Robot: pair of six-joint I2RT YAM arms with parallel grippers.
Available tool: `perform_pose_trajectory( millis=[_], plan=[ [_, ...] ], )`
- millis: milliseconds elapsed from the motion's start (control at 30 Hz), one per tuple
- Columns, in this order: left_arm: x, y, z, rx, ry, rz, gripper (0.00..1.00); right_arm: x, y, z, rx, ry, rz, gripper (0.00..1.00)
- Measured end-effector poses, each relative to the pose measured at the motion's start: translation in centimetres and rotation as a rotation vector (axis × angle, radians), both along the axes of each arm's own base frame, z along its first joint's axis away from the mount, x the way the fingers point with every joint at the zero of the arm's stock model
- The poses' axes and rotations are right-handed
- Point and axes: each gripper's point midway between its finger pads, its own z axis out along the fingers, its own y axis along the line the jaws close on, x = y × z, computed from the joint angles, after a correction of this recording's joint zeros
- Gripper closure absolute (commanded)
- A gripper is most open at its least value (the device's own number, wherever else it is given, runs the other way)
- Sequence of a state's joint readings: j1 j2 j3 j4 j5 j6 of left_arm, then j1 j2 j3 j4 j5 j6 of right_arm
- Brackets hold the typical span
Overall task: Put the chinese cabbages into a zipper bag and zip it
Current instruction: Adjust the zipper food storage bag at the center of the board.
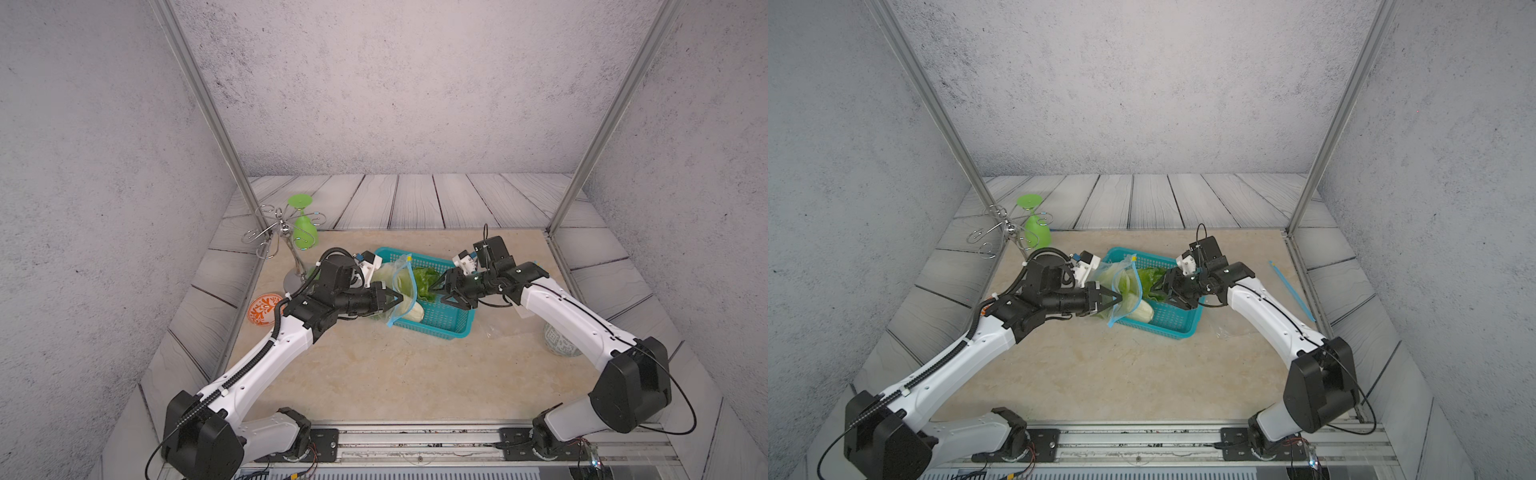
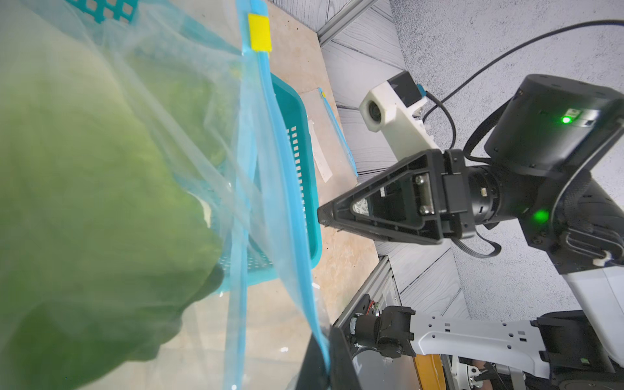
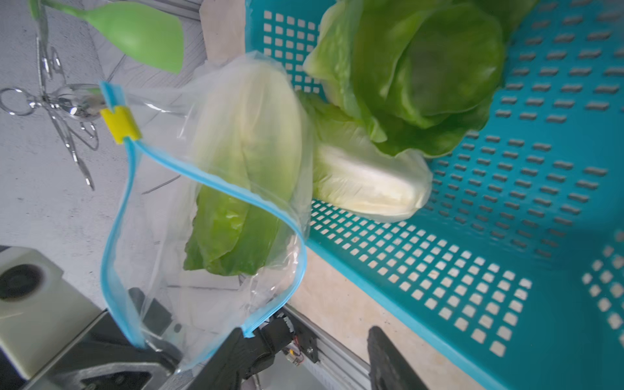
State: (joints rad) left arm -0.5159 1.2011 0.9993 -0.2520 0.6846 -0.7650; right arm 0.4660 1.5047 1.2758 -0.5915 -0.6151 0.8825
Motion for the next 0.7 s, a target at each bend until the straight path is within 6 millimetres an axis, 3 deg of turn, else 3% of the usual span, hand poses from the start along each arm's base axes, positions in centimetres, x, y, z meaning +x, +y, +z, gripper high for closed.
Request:
perform_pose_trajectory(
  millis=[167, 300, 333, 467, 567, 700],
  plan=[
    [-0.1, 0.0, 0.1, -0.002, -0.002, -0.001, 1.0, -0.3, 2.6, -1.9, -0.034, 0.023, 0.055, 0.37],
    [0.0, 0.1, 0.1, -0.001, -0.001, 0.001, 1.0, 0.3, 4.7, -2.6, -0.043, 0.021, 0.089, 0.4],
    [0.0, 0.1, 0.1, 0.0, 0.0, 0.002, 1.0, 0.5, 5.1, -2.7, -0.046, 0.016, 0.092, 0.44],
    [-0.3, 0.4, 0.0, 0.008, 0.005, 0.0, 1.0, 1.9, 6.5, -2.8, -0.068, -0.014, 0.118, 0.81],
    [-0.3, 1.5, 0.9, 0.021, 0.007, 0.015, 1.0, 3.5, 7.4, -1.0, -0.084, -0.065, 0.151, 0.89],
    [-0.3, 3.2, 5.8, -0.01, -0.069, 0.056, 1.0, 4.4, 8.2, 4.6, -0.057, -0.194, 0.211, 0.93]
  ],
)
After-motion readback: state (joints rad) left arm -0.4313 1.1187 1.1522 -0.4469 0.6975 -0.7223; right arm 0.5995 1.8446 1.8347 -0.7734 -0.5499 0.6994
